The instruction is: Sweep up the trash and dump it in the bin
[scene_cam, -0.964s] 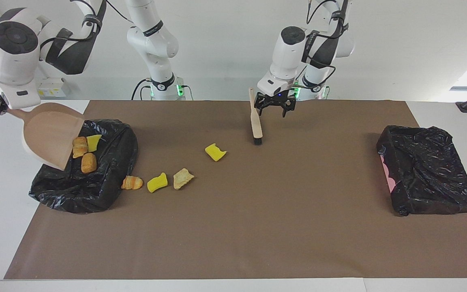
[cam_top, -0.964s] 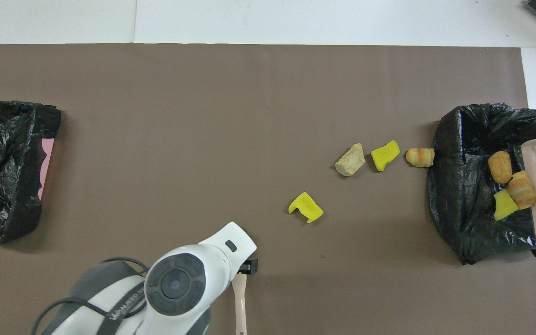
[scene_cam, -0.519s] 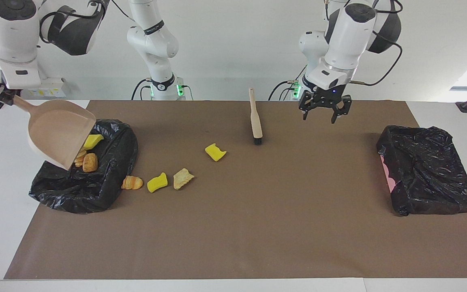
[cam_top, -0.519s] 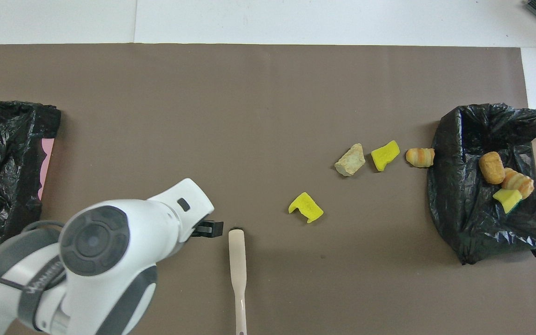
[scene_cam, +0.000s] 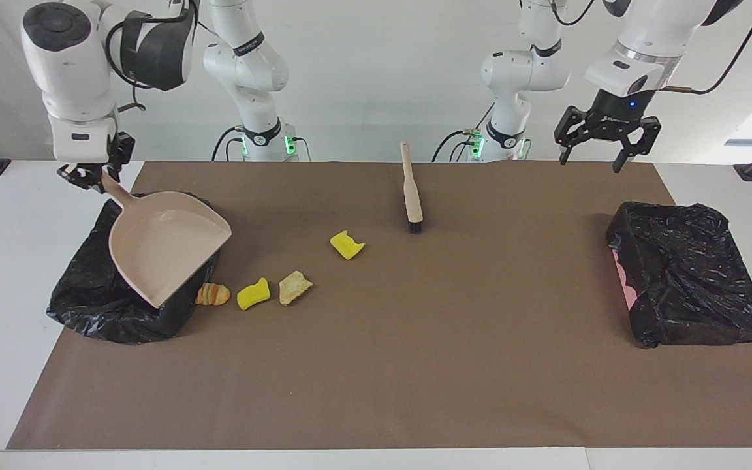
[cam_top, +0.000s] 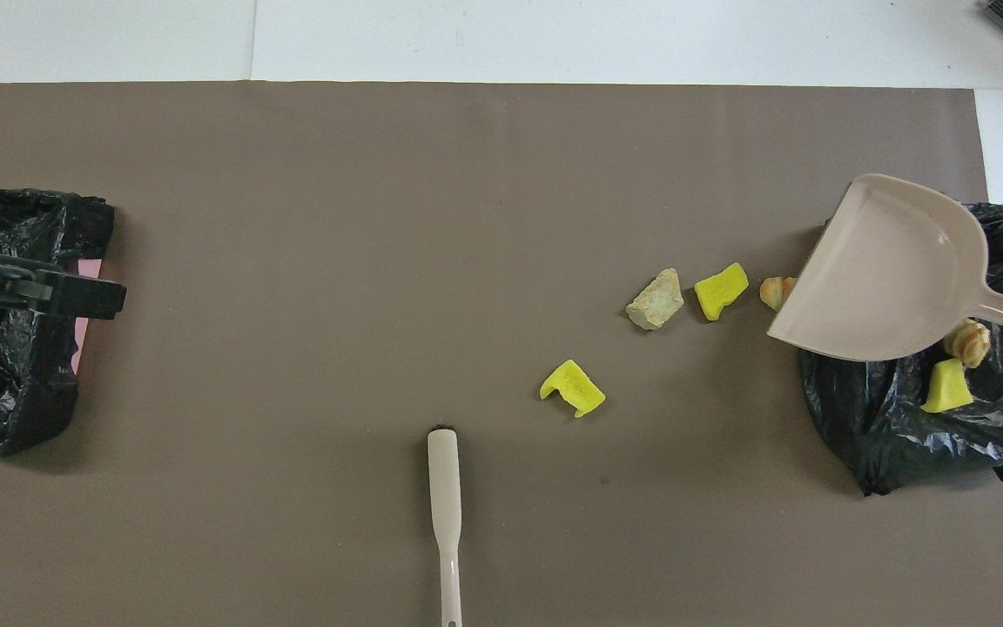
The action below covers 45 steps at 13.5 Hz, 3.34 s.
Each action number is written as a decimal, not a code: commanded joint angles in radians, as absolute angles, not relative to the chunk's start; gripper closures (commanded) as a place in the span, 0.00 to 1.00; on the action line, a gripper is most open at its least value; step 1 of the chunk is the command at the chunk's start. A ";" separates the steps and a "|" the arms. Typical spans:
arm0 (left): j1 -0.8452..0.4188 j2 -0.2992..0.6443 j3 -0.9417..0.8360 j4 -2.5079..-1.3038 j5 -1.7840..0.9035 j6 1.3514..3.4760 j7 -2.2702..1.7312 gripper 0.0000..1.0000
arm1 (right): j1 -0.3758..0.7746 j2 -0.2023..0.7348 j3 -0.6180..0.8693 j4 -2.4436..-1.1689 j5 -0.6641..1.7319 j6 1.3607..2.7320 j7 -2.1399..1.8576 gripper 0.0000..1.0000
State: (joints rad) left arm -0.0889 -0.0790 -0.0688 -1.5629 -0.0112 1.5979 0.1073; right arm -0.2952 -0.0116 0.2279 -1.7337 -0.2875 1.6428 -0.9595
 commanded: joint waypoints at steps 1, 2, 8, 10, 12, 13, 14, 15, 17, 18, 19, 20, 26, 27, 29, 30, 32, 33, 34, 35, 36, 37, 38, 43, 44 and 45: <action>-0.061 -0.006 -0.074 -1.448 0.009 1.523 0.149 0.00 | -0.226 0.024 0.230 -1.732 -0.186 1.643 -0.724 1.00; -0.061 -0.006 -0.071 -1.448 0.011 1.519 0.176 0.00 | -0.188 0.040 0.230 -1.732 -0.151 1.660 -0.606 1.00; -0.081 -0.024 -0.046 -1.456 0.011 1.523 0.186 0.00 | 0.049 0.198 0.230 -1.723 0.002 1.906 0.022 1.00; -0.106 -0.025 -0.015 -1.457 0.009 1.523 0.181 0.00 | 0.116 0.236 0.229 -1.707 -0.006 1.969 0.153 1.00; -0.113 -0.026 -0.011 -1.462 0.006 1.520 0.178 0.00 | 0.162 0.267 0.229 -1.707 -0.012 2.034 0.274 1.00; -0.114 -0.026 -0.009 -1.462 0.008 1.519 0.175 0.00 | 0.184 0.278 0.230 -1.707 -0.012 2.057 0.334 1.00; -0.123 -0.028 -0.002 -1.462 0.006 1.517 0.175 0.00 | 0.214 0.293 0.229 -1.707 -0.011 2.090 0.400 1.00; -0.144 -0.029 0.026 -1.466 0.006 1.517 0.175 0.00 | 0.250 0.314 0.229 -1.707 -0.015 2.123 0.473 1.00; -0.158 -0.035 0.052 -1.467 0.000 1.513 0.175 0.00 | 0.316 0.368 0.229 -1.692 -0.018 2.184 0.599 1.00; -0.150 -0.037 0.051 -1.468 0.000 1.513 0.173 0.00 | 0.340 0.400 0.229 -1.675 -0.028 2.200 0.629 1.00; -0.146 -0.037 0.048 -1.468 0.002 1.511 0.173 0.00 | 0.369 0.438 0.226 -1.646 -0.038 2.206 0.661 1.00; -0.144 -0.038 0.048 -1.467 0.002 1.511 0.173 0.00 | 0.394 0.475 0.225 -1.599 -0.058 2.204 0.702 1.00; -0.137 -0.051 0.048 -1.483 0.009 1.508 0.175 0.00 | 0.448 0.526 0.227 -1.578 -0.199 2.230 0.815 0.00; -0.137 -0.051 0.048 -1.485 0.008 1.508 0.173 0.00 | 0.446 0.505 0.229 -1.585 -0.199 2.211 0.807 0.00; -0.138 -0.051 0.048 -1.488 0.008 1.509 0.173 0.00 | 0.448 0.471 0.233 -1.586 -0.190 2.136 0.802 0.00; -0.138 -0.051 0.048 -1.489 0.009 1.516 0.173 0.00 | 0.448 0.450 0.241 -1.591 -0.181 2.109 0.804 0.00; -0.141 -0.051 0.038 -1.499 0.008 1.534 0.173 0.00 | 0.446 0.396 0.261 -1.633 -0.166 2.079 0.804 0.00; -0.143 -0.051 0.035 -1.517 0.009 1.563 0.179 0.00 | 0.451 0.371 0.276 -1.666 -0.138 2.079 0.814 0.00; -0.144 -0.051 0.029 -1.529 0.009 1.600 0.176 0.00 | 0.457 0.345 0.297 -1.707 -0.126 2.079 0.827 0.00; -0.144 -0.046 0.011 -1.545 0.009 1.623 0.173 0.00 | 0.460 0.325 0.307 -1.744 -0.121 2.079 0.824 0.00; -0.144 -0.040 -0.015 -1.563 0.008 1.638 0.172 0.00 | 0.460 0.301 0.324 -1.782 -0.103 2.079 0.827 0.00; -0.144 -0.034 -0.040 -1.587 0.008 1.667 0.169 0.00 | 0.463 0.275 0.339 -1.825 -0.072 2.080 0.828 0.00; -0.146 -0.032 -0.063 -1.620 0.008 1.702 0.160 0.00 | 0.477 0.250 0.344 -1.863 -0.051 2.080 0.828 0.00; -0.144 -0.008 -0.237 -1.781 0.012 1.913 -0.026 0.00 | 0.581 0.124 0.342 -2.049 0.107 2.085 0.819 0.00; -0.147 0.021 -0.270 -1.789 0.014 1.943 -0.073 0.00 | 0.595 0.105 0.344 -2.090 0.126 2.086 0.822 0.00; -0.147 0.056 -0.314 -1.789 0.017 1.977 -0.131 0.00 | 0.618 0.086 0.344 -2.132 0.138 2.092 0.828 0.00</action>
